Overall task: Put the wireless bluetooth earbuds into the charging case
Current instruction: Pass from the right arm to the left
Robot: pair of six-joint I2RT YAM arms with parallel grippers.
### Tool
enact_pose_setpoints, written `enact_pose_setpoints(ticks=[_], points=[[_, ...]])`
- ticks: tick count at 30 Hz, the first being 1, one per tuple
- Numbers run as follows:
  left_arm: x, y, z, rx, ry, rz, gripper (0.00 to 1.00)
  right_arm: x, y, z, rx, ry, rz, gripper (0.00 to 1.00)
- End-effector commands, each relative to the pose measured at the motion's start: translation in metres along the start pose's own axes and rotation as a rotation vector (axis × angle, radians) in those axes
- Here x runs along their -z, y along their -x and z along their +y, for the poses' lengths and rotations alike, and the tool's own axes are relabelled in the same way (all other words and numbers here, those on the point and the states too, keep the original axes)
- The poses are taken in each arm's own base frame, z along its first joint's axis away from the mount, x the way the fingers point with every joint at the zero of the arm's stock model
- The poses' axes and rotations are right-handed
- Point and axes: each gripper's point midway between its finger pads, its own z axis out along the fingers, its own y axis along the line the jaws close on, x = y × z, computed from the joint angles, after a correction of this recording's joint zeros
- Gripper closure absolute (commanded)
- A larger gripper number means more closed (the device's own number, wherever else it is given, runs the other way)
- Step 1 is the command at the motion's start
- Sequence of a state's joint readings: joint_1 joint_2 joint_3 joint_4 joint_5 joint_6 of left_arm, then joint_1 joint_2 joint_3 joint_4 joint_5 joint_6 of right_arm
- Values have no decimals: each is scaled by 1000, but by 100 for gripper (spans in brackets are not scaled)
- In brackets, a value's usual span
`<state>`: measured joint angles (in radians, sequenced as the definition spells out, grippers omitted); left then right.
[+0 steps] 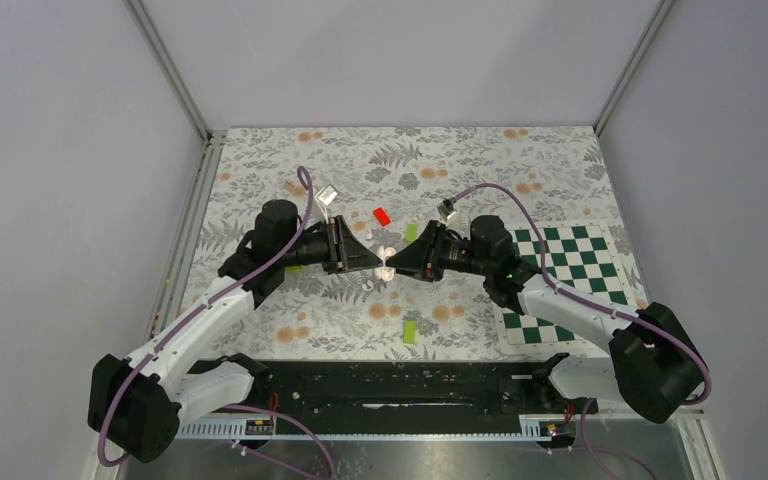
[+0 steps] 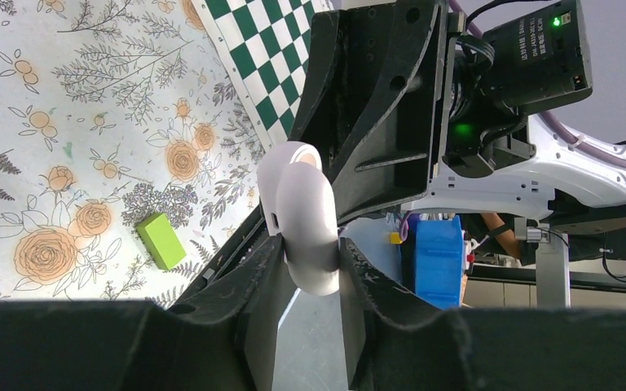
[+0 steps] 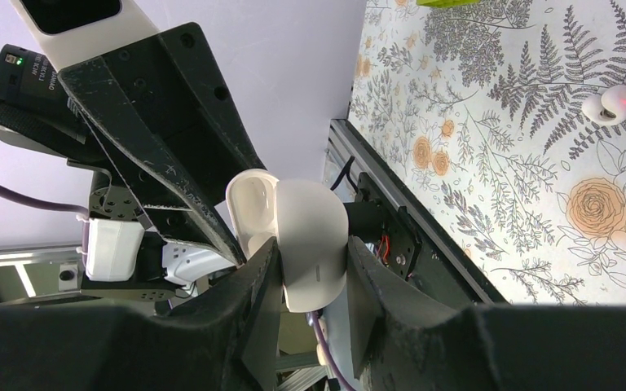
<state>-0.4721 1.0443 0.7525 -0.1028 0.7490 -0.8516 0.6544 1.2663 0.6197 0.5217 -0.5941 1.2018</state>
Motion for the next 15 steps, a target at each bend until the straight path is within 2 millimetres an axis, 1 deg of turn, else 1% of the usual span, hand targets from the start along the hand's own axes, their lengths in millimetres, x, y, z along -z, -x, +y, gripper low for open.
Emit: enact_pose_setpoints(ticks=[1,3,5,6,7,8,9,10,12,15], points=[[2,11,-12,-44,-40,-39,76,0,2,25,49,80,3,100],[2,12,-13,-44,-42,-44,80,0,3,25,50,80,-1,100],[2,12,-14,-45,-44,-45,80,0,3,26,49,81,-1,100],[2,12,-14,-46,-47,-44,74,0,3,26,52,83,-2,100],[2,12,-15,-44,-51,-40,61,1,3,27,53,85,-2,100],[1,11,-15,-39,-54,-31,50,0,3,27,54,85,-1,100],[0,10,-14,-36,-56,-24,44,0,3,27,55,87,-2,100],[0,8,-14,-33,-59,-19,40,0,3,27,55,89,-1,100],[0,7,-16,-31,-85,-12,40,0,2,30,57,106,5,100],[5,8,-23,-14,-168,-7,46,0,-2,41,71,167,39,100]])
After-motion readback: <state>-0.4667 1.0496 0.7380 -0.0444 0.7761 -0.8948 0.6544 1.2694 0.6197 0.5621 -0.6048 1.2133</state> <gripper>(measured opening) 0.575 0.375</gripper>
